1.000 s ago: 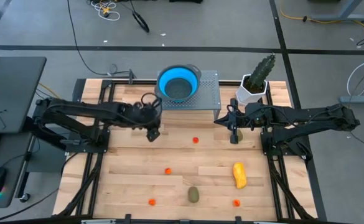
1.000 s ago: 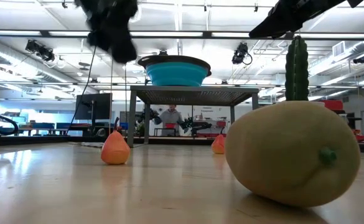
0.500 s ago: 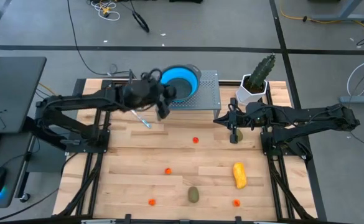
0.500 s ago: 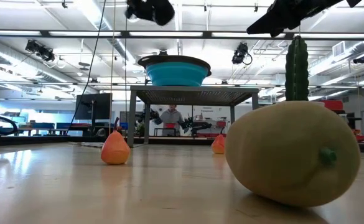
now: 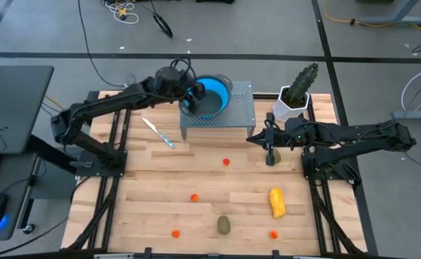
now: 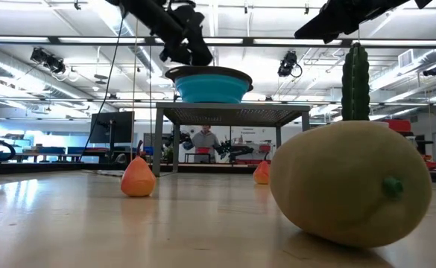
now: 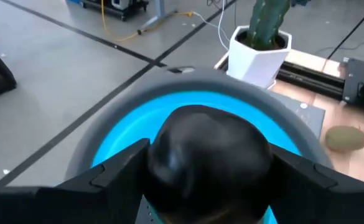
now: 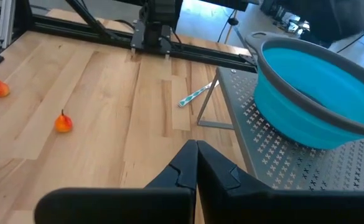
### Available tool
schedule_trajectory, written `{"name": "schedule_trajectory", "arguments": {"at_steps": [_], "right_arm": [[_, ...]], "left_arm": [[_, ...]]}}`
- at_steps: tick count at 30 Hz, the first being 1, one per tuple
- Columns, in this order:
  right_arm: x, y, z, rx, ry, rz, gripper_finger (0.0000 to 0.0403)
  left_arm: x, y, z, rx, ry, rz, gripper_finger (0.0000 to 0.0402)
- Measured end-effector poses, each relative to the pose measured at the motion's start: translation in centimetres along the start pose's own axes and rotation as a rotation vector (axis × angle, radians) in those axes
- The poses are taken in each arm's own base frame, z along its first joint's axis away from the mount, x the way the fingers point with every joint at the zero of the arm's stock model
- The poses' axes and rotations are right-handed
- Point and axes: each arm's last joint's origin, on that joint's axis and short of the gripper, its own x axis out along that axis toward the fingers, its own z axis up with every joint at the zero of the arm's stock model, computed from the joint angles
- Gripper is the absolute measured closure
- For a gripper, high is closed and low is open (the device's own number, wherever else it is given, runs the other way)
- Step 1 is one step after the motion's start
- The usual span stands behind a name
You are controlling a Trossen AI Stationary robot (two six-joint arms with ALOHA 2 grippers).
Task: Pick & Place Fruit
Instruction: Put the black plum into the blue strainer bowl, then put the orange pear into the blue strainer bowl
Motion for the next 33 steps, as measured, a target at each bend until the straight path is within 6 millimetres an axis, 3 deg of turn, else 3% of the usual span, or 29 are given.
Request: {"name": "schedule_trajectory", "arguments": {"at_steps": [6,15,24,27,33], "right_arm": [[0.0,0.0,0.0,-0.004,0.0,0.0,0.0395],[0.0,0.0,0.0,-0.004,0.0,0.0,0.0395],[0.4,0.1,0.0,-0.001,0.001,0.018,0.0395],[1.3,0.4,-0.1,-0.01,0.006,0.076,0.0395],[4.5,1.3,-1.2,-0.092,0.068,0.179,0.0395]], "left_arm": [[0.4,0.0,0.1,-0.011,-0.021,-0.002,0.0081],[-0.6,-0.6,0.5,-0.034,-0.041,-0.037,0.0044],[-5.7,-2.3,1.5,-0.005,-0.096,-0.093,0.0062],[-6.5,-3.4,-0.2,0.003,-0.077,-0.14,0.007],[-6.3,-6.5,-6.0,-0.027,-0.116,-0.273,0.0087]]}}
